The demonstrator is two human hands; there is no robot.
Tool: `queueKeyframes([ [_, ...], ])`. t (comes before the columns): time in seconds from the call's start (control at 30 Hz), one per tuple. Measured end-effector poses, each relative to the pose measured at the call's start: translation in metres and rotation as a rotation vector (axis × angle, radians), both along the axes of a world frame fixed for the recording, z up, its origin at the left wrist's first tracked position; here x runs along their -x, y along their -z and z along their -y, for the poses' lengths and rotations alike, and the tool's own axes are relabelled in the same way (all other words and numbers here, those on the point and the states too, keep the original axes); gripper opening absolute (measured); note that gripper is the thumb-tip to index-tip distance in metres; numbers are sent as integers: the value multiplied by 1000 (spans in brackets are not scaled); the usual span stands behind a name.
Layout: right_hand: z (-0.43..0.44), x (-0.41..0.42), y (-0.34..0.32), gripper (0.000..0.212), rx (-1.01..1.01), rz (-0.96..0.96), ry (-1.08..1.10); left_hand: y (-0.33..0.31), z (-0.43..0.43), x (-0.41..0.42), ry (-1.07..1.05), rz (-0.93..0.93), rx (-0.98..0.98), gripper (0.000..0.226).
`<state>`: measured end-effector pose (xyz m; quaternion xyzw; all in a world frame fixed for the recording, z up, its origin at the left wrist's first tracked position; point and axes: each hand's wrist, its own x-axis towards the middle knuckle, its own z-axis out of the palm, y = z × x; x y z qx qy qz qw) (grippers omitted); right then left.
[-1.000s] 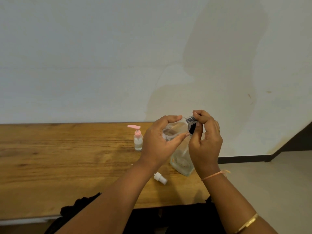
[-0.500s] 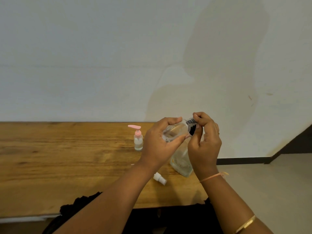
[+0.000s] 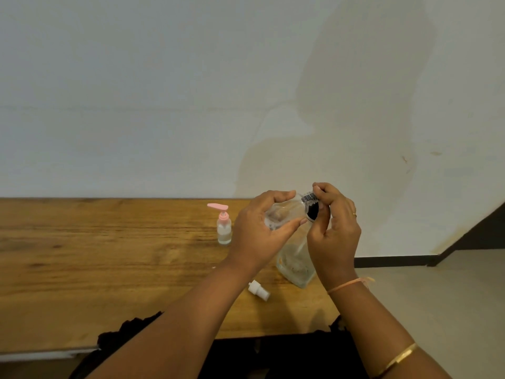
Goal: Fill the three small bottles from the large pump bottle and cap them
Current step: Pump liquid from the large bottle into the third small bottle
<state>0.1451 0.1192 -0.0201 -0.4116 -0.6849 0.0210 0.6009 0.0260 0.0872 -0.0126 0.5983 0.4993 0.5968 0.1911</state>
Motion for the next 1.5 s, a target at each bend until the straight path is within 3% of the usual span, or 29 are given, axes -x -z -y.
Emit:
queueKeyframes([
  [0.3,9,3,-11,38,29,-118,-48,-2,2,-4,-34,-21,-66,42],
  [0.63,1,0,0,32,-4,-11,-13,4,2,-5,-2,28,-4,43],
  [1.5,8,3,-11,31,10,-61,-10,-3,3,-1,-17,-22,-69,41],
])
